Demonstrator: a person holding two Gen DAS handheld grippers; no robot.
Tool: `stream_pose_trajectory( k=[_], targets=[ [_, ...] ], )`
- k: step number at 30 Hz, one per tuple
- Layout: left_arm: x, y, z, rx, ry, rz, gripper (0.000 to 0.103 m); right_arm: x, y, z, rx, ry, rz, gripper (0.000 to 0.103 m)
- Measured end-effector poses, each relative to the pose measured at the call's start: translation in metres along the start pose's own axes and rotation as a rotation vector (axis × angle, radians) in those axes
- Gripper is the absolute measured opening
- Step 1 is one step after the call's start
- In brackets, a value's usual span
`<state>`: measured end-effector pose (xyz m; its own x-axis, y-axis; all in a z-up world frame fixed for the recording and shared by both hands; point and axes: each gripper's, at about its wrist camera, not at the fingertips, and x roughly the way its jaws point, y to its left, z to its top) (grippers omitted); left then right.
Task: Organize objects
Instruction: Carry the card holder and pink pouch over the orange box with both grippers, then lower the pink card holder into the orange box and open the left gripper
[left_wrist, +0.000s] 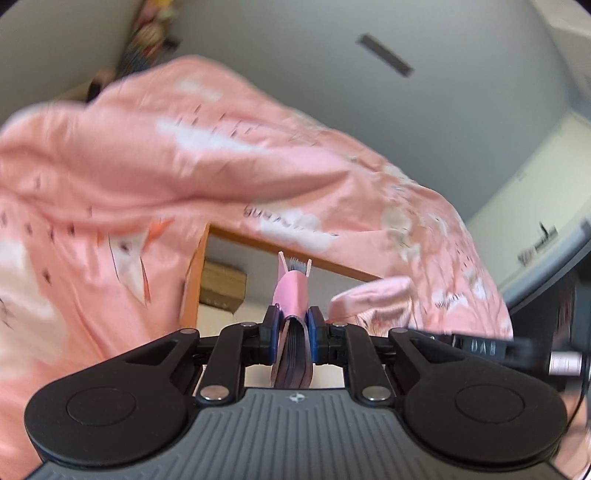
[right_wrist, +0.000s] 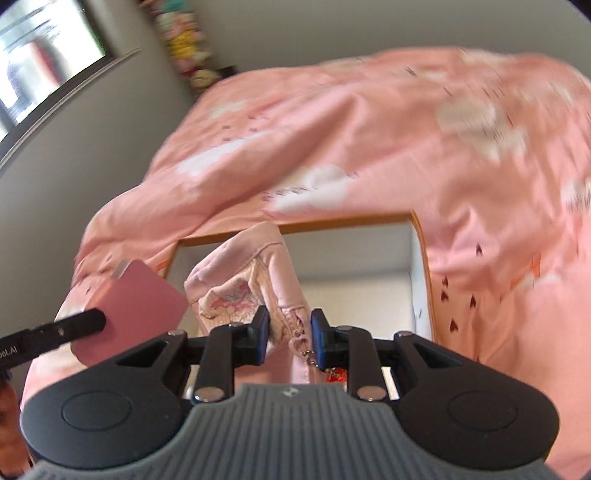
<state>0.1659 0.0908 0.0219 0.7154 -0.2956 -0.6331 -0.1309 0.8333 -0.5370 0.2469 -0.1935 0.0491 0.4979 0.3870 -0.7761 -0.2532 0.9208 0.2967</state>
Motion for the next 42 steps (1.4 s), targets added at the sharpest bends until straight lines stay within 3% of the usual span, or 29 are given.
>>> stream_pose_trajectory(
  k=[3,10,17,21,25,33,37,42],
  targets=[
    [0.032,0.005,-0.001,-0.069,0.039,0.023,0.017,0.020,-0.012,0.000,0.065,0.018,-0.024,0.025],
    [0.095,0.001,-0.008,-0.120,0.114,0.050,0.017,0.061,-0.040,0.001,0.176,0.066,-0.054,0.025],
    [0.131,0.013,-0.006,-0.224,0.151,0.071,0.018,0.086,-0.052,0.004,0.185,0.080,-0.084,0.025],
    [0.137,0.012,-0.002,-0.214,0.161,0.109,0.019,0.097,-0.052,0.004,0.189,0.096,-0.075,0.025],
    [0.147,0.012,-0.002,-0.171,0.236,0.198,0.021,0.104,-0.053,0.005,0.211,0.107,-0.073,0.025],
    [0.145,0.006,-0.003,-0.059,0.231,0.268,0.022,0.110,-0.049,0.002,0.276,0.082,-0.151,0.025],
    [0.134,0.007,0.001,-0.049,0.223,0.209,0.027,0.111,-0.040,-0.002,0.255,0.058,-0.231,0.025],
    [0.121,0.003,0.005,0.010,0.211,0.196,0.027,0.122,-0.041,-0.005,0.286,0.104,-0.254,0.025]
  ],
)
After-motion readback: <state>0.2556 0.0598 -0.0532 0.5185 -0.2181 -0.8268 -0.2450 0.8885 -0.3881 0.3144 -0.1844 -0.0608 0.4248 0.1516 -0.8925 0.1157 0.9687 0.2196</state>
